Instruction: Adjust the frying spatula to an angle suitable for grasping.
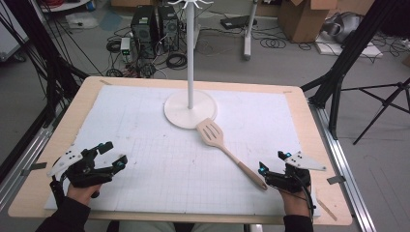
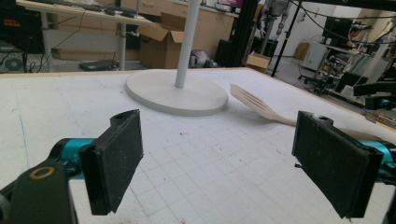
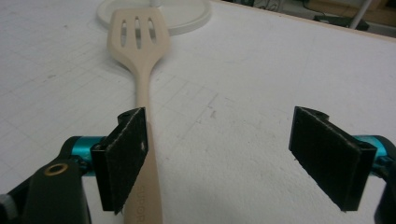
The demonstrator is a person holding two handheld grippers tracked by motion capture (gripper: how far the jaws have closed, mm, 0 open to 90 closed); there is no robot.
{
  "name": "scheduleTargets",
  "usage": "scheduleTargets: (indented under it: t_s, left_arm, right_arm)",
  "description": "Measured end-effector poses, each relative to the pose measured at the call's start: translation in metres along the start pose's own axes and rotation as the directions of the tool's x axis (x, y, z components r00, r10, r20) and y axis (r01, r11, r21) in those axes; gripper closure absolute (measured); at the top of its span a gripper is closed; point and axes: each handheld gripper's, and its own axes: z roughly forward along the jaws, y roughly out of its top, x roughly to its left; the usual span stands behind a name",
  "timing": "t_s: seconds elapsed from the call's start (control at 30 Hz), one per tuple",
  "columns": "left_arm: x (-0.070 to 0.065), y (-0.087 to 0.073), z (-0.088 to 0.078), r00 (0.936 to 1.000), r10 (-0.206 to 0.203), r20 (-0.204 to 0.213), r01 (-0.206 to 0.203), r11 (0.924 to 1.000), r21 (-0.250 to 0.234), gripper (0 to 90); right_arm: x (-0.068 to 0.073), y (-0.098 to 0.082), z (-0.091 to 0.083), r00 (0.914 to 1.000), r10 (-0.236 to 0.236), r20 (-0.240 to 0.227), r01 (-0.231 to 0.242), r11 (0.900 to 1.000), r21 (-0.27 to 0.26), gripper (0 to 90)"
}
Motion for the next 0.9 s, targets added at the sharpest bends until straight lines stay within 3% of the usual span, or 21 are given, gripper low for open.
scheduleTargets:
  t_s: [0.27,0.47,0.7,0.83,0.9]
  left_arm:
    - [0.001,-0.001,0.002,1.0,-0.004,-0.002,0.004,0.9999,0.016,16.6]
    - [-0.003,0.0,-0.005,0.9997,0.024,0.004,-0.024,0.9995,0.02,16.7]
    - [-0.002,-0.002,-0.004,0.9997,0.018,0.015,-0.019,0.9991,0.037,17.0]
    - [-0.002,-0.003,-0.002,0.9997,0.019,0.017,-0.02,0.9985,0.05,17.0]
    - [-0.003,-0.003,-0.002,0.9996,0.021,0.02,-0.022,0.9983,0.054,17.1]
  right_arm:
    - [0.0,0.0,0.007,0.9994,0.001,-0.035,0.001,1.0,0.031,15.5]
    - [0.009,0.004,0.013,0.9974,-0.042,-0.058,0.045,0.998,0.049,15.6]
    - [0.016,0.007,0.019,0.9947,-0.056,-0.086,0.062,0.996,0.061,16.9]
    - [0.017,0.012,0.027,0.9937,-0.036,-0.106,0.042,0.997,0.061,17.2]
    - [0.023,0.017,0.039,0.9901,-0.047,-0.133,0.057,0.996,0.074,18.7]
